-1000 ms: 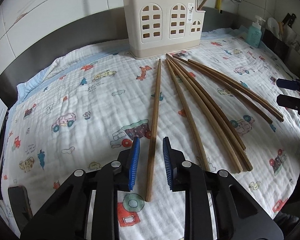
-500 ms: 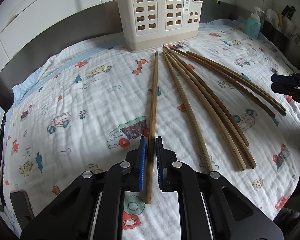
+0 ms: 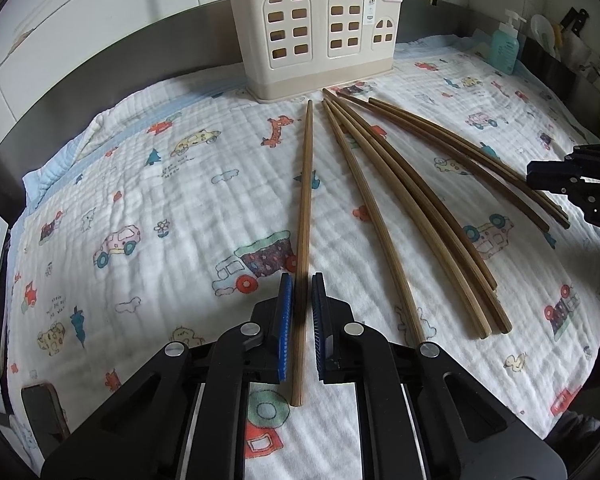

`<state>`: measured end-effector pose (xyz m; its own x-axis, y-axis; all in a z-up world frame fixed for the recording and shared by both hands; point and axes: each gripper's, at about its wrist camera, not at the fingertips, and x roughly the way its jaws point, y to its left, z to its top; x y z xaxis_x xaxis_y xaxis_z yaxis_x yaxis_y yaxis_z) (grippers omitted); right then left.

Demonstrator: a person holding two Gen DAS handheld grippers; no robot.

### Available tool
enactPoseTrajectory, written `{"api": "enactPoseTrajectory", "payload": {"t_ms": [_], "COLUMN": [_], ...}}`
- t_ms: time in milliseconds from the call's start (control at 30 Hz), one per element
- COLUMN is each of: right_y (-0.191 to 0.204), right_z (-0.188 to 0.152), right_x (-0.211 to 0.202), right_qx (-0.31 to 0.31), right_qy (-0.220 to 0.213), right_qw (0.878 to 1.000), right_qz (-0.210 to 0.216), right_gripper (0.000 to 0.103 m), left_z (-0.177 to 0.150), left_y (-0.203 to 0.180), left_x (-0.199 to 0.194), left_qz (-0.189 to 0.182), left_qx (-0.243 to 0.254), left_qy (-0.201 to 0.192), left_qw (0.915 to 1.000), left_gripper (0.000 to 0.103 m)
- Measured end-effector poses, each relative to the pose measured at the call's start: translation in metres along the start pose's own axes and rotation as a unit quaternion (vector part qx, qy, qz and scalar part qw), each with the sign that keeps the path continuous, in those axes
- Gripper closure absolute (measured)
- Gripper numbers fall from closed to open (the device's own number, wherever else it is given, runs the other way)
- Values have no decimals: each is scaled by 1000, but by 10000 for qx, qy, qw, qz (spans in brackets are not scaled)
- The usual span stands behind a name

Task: Organize utensils
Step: 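Close the left tool on a chopstick while the right tool grasps another chopstick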

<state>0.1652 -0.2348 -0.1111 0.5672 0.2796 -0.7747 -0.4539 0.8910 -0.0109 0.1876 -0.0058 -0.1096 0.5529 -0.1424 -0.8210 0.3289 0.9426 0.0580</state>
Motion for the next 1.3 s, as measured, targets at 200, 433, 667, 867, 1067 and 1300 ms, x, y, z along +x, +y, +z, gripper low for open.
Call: {"api": "enactPoseTrajectory", "payload": {"t_ms": [200, 433, 667, 867, 1067, 1300], "right_y": [5, 5, 9, 12, 7, 11], "right_z": [0, 1, 1, -5, -7, -7], "right_x": [0, 2, 4, 5, 5, 3], "right_qx": [-213, -195, -271, -314, -87, -91], "right_qy": [75, 104, 95, 148, 81, 22], "right_qw": [9997, 9997, 9996, 9994, 9999, 9999], "right_qz": [3, 76, 33, 9, 90, -53], "right_gripper": [96, 98, 96, 94, 93, 96], "left_z": [-1, -1, 0, 0, 0, 0], "left_y": [0, 1, 1, 2, 1, 4], "left_x": [-1, -1, -2, -1, -2, -3], "left_qz": [-4, -31, -46, -69, -95, -143], "left_qx": [1, -34, -58, -69, -120, -199], "left_qy": [3, 12, 16, 23, 26, 21], "left_qw": [10000, 10000, 10000, 9999, 9999, 9997], "left_gripper": [94, 94, 94, 94, 95, 95]}}
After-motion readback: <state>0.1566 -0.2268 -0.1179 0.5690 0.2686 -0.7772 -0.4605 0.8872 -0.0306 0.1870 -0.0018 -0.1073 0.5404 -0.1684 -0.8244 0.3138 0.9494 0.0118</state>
